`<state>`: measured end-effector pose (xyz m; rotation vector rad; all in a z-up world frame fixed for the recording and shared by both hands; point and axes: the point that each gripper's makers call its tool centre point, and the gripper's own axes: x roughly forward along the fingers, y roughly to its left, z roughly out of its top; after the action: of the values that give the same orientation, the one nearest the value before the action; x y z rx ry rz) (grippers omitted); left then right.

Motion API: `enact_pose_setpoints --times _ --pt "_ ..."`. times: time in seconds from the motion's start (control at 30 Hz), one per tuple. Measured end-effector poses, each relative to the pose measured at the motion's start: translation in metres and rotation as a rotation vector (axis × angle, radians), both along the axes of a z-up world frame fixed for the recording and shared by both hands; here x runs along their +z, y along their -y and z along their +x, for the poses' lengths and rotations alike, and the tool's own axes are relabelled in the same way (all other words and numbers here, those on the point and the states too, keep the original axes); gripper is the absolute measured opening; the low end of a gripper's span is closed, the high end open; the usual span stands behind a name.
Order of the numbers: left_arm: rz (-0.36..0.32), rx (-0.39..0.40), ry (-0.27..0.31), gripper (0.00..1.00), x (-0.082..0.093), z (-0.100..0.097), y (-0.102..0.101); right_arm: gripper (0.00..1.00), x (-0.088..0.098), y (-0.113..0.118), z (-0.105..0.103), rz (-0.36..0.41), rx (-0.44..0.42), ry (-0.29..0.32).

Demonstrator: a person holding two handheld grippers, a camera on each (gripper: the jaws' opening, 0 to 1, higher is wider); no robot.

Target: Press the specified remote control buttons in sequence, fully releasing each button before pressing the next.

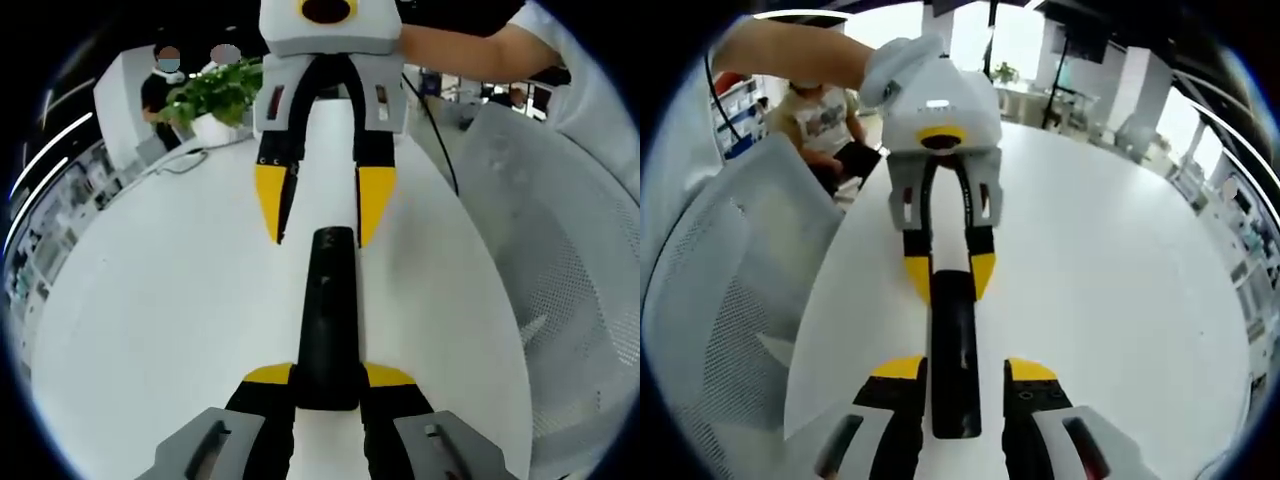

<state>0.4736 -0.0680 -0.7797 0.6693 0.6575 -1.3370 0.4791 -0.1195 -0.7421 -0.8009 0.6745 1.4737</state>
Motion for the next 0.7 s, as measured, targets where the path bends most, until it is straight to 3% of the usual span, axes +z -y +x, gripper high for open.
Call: enact_pose_setpoints --times 0.7 --pt "-0.002 0.001 0.001 0.24 0.001 -0.001 0.0 0.29 -0.016 0.024 -0.003 -0.016 -0.031 -0.038"
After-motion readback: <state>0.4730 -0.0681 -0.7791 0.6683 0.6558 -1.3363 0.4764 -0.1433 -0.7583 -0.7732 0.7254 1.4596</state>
